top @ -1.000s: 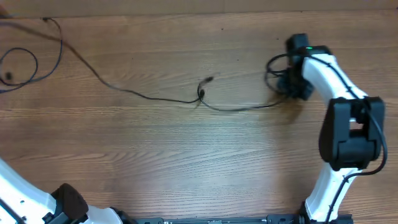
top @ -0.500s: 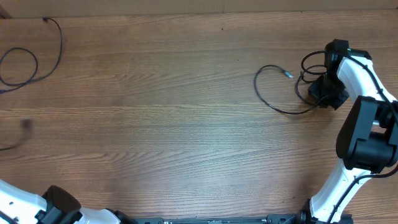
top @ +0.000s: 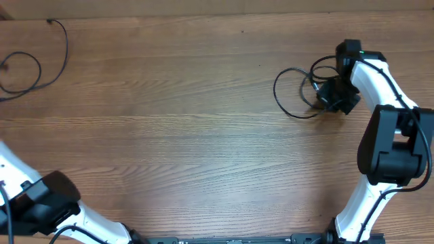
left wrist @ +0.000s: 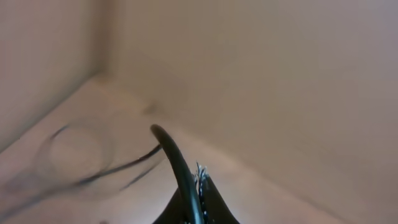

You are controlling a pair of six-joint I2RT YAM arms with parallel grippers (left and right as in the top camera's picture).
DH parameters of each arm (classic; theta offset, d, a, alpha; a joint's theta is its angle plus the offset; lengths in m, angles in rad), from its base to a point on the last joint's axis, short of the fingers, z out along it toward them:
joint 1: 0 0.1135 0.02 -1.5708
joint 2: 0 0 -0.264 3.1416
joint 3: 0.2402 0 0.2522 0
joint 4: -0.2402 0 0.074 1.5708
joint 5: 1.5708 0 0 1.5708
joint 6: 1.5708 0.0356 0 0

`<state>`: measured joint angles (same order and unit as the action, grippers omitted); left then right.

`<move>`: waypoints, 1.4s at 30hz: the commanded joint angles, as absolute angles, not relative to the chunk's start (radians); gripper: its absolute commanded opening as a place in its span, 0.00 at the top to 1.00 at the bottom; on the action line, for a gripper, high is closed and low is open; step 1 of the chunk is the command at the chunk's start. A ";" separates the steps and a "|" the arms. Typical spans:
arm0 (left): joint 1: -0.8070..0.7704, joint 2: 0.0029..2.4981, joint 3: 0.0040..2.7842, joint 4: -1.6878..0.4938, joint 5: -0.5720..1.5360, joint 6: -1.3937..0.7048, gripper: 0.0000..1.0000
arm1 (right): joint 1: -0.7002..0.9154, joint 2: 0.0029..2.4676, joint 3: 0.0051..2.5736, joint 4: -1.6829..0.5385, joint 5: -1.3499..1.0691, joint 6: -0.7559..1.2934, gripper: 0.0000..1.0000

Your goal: Untangle cables

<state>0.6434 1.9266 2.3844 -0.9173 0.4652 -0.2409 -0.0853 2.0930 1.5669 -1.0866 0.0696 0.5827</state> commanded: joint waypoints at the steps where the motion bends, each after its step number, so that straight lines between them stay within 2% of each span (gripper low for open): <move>1: 0.557 1.896 2.407 -0.796 0.636 -0.343 0.96 | -0.054 2.078 1.570 -1.063 0.057 0.579 0.95; 6: 0.447 1.896 2.407 -0.447 0.645 -0.435 0.96 | -0.007 2.078 1.570 -1.029 0.057 0.579 0.90; 10: 0.414 1.896 2.407 -0.340 0.564 -0.435 0.96 | 0.021 2.078 1.570 -1.007 0.057 0.579 0.88; 17: 0.411 1.942 2.406 -0.528 0.329 -0.377 0.96 | 0.051 2.078 1.570 -0.984 0.057 0.579 0.86; 24: 0.410 2.061 2.406 -0.658 0.278 -0.222 0.96 | 0.051 2.078 1.570 -0.970 0.057 0.579 0.85; 26: 0.404 2.088 2.406 -0.688 0.260 -0.105 0.96 | 0.051 2.078 1.570 -0.970 0.057 0.579 0.85; 31: 0.385 2.096 2.406 -0.756 0.012 0.036 0.96 | 0.051 2.078 1.570 -0.973 0.057 0.579 0.85; 34: 0.384 2.097 2.406 -0.760 0.047 0.048 0.96 | 0.051 2.078 1.570 -0.956 0.057 0.579 0.85; 39: 0.368 2.114 2.404 -0.782 0.310 0.055 0.96 | 0.051 2.078 1.570 -0.943 0.057 0.580 0.85; 42: 0.329 2.137 2.404 -0.789 0.338 0.101 0.96 | 0.051 2.078 1.570 -0.946 0.054 0.579 0.85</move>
